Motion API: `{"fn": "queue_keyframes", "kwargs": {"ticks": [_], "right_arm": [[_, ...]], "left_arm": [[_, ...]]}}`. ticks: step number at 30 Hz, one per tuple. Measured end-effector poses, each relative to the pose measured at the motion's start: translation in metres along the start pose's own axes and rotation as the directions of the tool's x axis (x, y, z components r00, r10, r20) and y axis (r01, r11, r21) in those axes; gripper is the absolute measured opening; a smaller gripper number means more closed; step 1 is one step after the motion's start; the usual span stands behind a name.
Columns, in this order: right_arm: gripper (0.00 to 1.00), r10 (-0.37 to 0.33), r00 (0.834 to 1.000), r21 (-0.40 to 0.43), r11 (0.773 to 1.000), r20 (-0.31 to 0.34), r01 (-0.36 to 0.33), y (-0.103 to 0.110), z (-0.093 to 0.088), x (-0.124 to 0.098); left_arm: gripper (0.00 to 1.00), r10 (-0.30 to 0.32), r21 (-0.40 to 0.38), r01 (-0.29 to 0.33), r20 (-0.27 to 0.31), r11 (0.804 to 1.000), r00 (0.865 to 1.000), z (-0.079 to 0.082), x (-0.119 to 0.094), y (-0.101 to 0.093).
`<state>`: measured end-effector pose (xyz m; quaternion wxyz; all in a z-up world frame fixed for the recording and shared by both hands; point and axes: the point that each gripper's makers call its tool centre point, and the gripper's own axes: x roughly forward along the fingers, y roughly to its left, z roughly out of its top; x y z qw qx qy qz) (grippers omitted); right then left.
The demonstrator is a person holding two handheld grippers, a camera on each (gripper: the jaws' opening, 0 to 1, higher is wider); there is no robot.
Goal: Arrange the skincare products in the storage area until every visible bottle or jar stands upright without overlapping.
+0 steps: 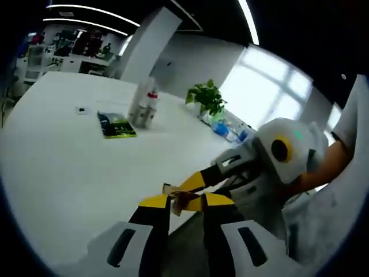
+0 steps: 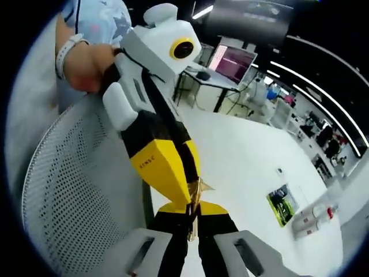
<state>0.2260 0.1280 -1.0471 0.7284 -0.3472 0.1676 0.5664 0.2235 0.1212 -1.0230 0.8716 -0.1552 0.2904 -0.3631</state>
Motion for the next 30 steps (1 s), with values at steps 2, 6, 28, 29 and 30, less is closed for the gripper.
{"fn": "queue_keyframes", "kwargs": {"ticks": [2,6,28,29,30], "right_arm": [[0.0,0.0,1.0,-0.022,1.0,-0.006,0.0,0.002,0.001,0.0],[0.01,0.009,1.0,-0.052,0.999,0.004,-0.009,0.008,0.006,-0.001],[0.44,0.096,0.975,0.615,0.763,0.198,-0.2,-0.019,0.002,-0.013],[0.46,0.115,0.967,0.675,0.697,0.23,-0.243,-0.018,0.002,-0.014],[0.47,0.12,0.962,0.702,0.663,0.245,-0.262,-0.018,0.002,-0.014]], "left_arm": [[0.09,0.01,0.002,-0.01,-0.01,1.0,1.0,-0.001,0.0,0.001],[0.08,-0.005,-0.025,0.006,0.015,1.0,1.0,0.005,-0.002,0.002],[0.0,0.019,-0.039,-0.017,0.063,0.999,0.998,0.011,-0.013,0.013],[0.0,0.01,-0.062,-0.004,0.088,0.998,0.996,0.015,-0.014,0.012],[0.0,0.005,-0.073,0.002,0.102,0.997,0.995,0.018,-0.015,0.011]]}}
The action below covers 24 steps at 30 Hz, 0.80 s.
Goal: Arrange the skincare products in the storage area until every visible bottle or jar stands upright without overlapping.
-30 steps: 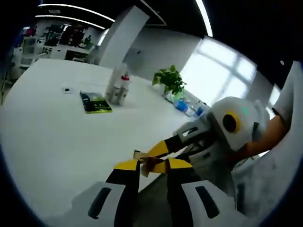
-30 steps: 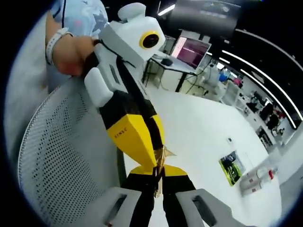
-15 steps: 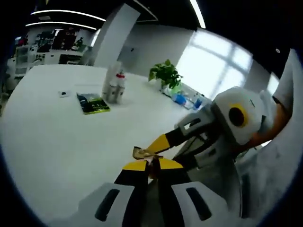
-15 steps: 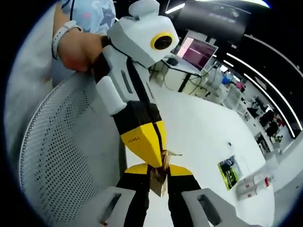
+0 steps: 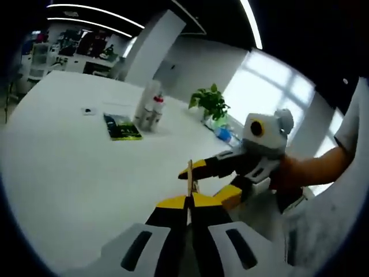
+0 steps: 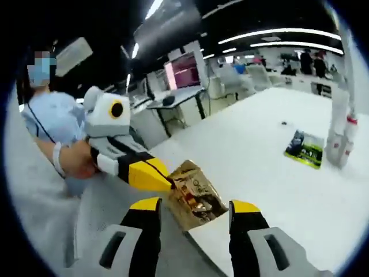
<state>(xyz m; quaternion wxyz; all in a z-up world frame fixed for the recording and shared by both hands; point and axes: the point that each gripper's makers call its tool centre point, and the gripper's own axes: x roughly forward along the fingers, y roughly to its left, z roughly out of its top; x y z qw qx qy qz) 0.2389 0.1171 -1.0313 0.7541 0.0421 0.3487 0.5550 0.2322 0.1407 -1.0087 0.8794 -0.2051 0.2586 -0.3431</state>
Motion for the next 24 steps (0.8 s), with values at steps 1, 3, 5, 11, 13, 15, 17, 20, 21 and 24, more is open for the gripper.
{"fn": "queue_keyframes", "kwargs": {"ticks": [1,3,5,11,13,15,17,20,21,24], "right_arm": [[0.46,0.031,0.999,0.031,0.999,0.018,-0.031,0.001,0.0,0.0],[0.46,0.047,0.999,0.118,0.992,0.024,-0.049,-0.001,-0.003,0.0],[0.39,0.1,0.989,0.178,0.977,0.105,-0.118,0.005,0.007,-0.002],[0.09,0.17,0.956,0.269,0.934,0.239,-0.233,0.013,0.026,-0.012],[0.06,0.18,0.948,0.278,0.927,0.262,-0.253,0.011,0.029,-0.016],[0.0,0.202,0.944,0.261,0.927,0.262,-0.27,0.016,0.031,-0.018],[0.0,0.221,0.935,0.269,0.917,0.277,-0.296,0.021,0.035,-0.021],[0.0,0.25,0.93,0.252,0.914,0.269,-0.318,0.023,0.036,-0.023],[0.0,0.259,0.927,0.254,0.91,0.27,-0.328,0.024,0.037,-0.024],[0.0,0.301,0.913,0.257,0.892,0.275,-0.372,0.029,0.04,-0.029]], "left_arm": [[0.0,0.003,-0.006,-0.003,0.015,1.0,1.0,0.003,-0.001,0.001],[0.0,0.002,-0.031,-0.001,0.034,1.0,0.999,0.007,-0.003,0.003],[0.0,-0.009,-0.062,0.013,0.063,0.998,0.998,0.012,-0.004,0.002],[0.0,-0.042,-0.121,0.054,0.104,0.991,0.994,0.02,-0.006,0.0],[0.0,-0.039,-0.135,0.054,0.11,0.989,0.993,0.021,-0.006,0.002],[0.0,-0.028,-0.157,0.044,0.103,0.987,0.994,0.019,-0.004,0.005],[0.0,-0.031,-0.153,0.047,0.104,0.987,0.994,0.02,-0.002,0.004],[0.02,-0.065,-0.165,0.085,0.12,0.983,0.991,0.022,-0.003,-0.004],[0.02,-0.078,-0.166,0.099,0.127,0.981,0.989,0.024,-0.005,-0.006],[0.04,-0.127,-0.187,0.155,0.154,0.97,0.98,0.029,-0.007,-0.014]]}}
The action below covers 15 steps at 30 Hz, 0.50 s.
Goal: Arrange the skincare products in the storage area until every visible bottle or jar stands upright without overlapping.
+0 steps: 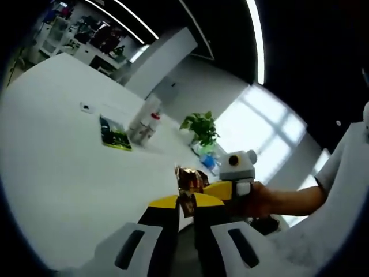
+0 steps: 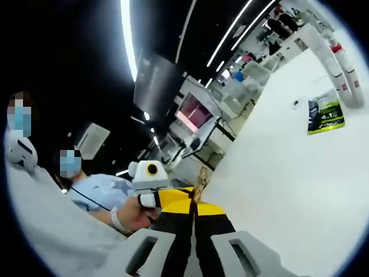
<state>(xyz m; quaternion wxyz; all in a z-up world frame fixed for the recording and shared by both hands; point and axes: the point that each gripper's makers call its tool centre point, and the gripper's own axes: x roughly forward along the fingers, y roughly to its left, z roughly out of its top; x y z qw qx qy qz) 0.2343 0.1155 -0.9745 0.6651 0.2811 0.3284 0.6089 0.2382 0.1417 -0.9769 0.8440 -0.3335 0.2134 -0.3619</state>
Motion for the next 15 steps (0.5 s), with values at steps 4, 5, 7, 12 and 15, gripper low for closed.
{"fn": "queue_keyframes", "kwargs": {"ticks": [4,5,7,12,15], "right_arm": [[0.0,0.037,0.999,0.009,0.999,-0.022,-0.037,0.006,-0.002,-0.002],[0.0,0.044,0.998,0.002,0.999,-0.038,-0.044,0.008,-0.005,-0.001],[0.0,0.063,0.996,-0.009,0.998,-0.055,-0.064,0.011,-0.009,-0.001],[0.0,0.067,0.996,-0.001,0.998,-0.058,-0.067,0.013,-0.012,0.002],[0.0,0.045,0.997,0.001,0.999,-0.059,-0.045,0.009,-0.012,0.002]], "left_arm": [[0.04,-0.034,-0.008,0.034,0.002,0.999,0.999,0.0,0.0,-0.006],[0.05,-0.042,-0.01,0.042,0.004,0.999,0.999,0.0,0.0,-0.007],[0.07,-0.046,-0.014,0.047,0.011,0.999,0.999,0.001,0.001,-0.008],[0.03,-0.044,-0.007,0.044,-0.014,0.999,0.999,-0.004,0.001,-0.009],[0.0,-0.053,-0.021,0.053,-0.009,0.998,0.999,-0.003,0.0,-0.009]]}}
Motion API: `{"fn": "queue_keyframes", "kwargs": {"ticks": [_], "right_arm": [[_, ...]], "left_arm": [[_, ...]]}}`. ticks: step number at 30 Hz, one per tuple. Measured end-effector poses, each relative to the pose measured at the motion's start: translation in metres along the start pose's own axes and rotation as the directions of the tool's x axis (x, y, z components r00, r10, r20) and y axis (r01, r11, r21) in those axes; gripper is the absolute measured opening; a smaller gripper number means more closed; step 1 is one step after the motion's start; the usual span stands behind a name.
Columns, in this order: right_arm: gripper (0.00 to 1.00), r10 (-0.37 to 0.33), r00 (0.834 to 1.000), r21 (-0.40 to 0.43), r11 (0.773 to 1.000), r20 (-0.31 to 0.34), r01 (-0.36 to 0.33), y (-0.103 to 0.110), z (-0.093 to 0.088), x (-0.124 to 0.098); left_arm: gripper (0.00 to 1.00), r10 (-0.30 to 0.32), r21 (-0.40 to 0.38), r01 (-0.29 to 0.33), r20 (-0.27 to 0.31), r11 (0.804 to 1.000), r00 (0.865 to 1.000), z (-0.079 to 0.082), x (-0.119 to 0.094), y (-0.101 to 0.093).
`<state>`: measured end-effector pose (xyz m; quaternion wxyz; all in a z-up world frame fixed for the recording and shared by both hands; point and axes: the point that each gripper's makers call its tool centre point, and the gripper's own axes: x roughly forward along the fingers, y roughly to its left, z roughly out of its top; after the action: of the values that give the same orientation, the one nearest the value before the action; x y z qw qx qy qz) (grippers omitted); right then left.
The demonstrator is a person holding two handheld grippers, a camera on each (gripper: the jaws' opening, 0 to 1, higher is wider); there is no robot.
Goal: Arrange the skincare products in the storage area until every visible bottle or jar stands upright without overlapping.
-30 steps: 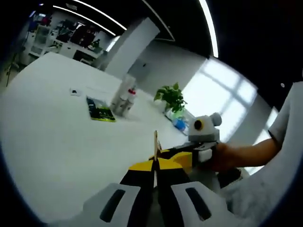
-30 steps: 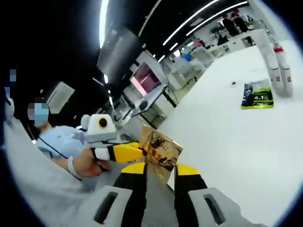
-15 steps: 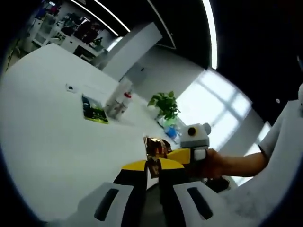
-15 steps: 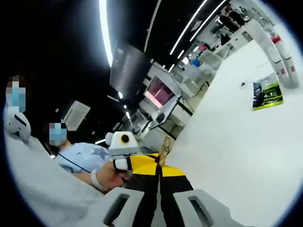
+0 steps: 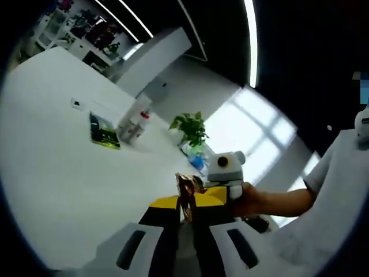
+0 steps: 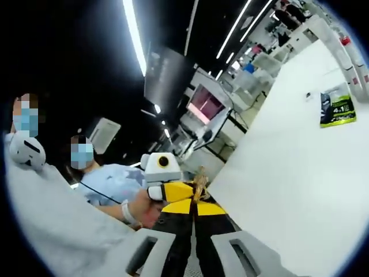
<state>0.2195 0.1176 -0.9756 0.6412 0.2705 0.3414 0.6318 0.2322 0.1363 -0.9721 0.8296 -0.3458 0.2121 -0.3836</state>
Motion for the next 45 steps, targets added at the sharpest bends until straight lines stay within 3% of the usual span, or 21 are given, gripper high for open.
{"fn": "queue_keyframes", "kwargs": {"ticks": [5,14,17,21,32,40,45], "right_arm": [[0.0,-0.043,0.999,0.01,0.999,0.027,0.042,-0.008,0.003,0.001],[0.0,-0.083,0.996,0.029,0.996,0.046,0.081,-0.012,0.005,0.004],[0.0,-0.076,0.995,0.042,0.996,0.067,0.074,-0.011,0.009,0.004],[0.01,-0.085,0.996,0.007,0.996,0.041,0.085,-0.013,0.006,0.004],[0.0,-0.087,0.996,-0.013,0.996,0.024,0.088,-0.01,0.008,0.005],[0.0,-0.111,0.994,-0.024,0.993,0.017,0.111,-0.014,0.02,0.001],[0.0,-0.124,0.992,-0.041,0.991,0.033,0.125,-0.019,0.042,-0.001]], "left_arm": [[0.0,0.007,0.04,-0.007,0.004,0.999,1.0,0.001,0.0,0.0],[0.0,0.027,0.045,-0.027,-0.017,0.999,0.999,-0.003,0.001,0.003],[0.0,0.02,0.02,-0.02,0.007,1.0,1.0,0.003,-0.002,0.004],[0.0,0.032,-0.003,-0.031,0.047,1.0,0.998,0.011,-0.007,0.008],[0.0,0.06,-0.018,-0.059,0.055,0.998,0.997,0.013,-0.008,0.013],[0.02,0.144,0.141,-0.147,0.036,0.979,0.989,0.009,-0.006,0.02],[0.0,0.192,0.207,-0.195,0.037,0.959,0.981,0.012,-0.01,0.024]]}}
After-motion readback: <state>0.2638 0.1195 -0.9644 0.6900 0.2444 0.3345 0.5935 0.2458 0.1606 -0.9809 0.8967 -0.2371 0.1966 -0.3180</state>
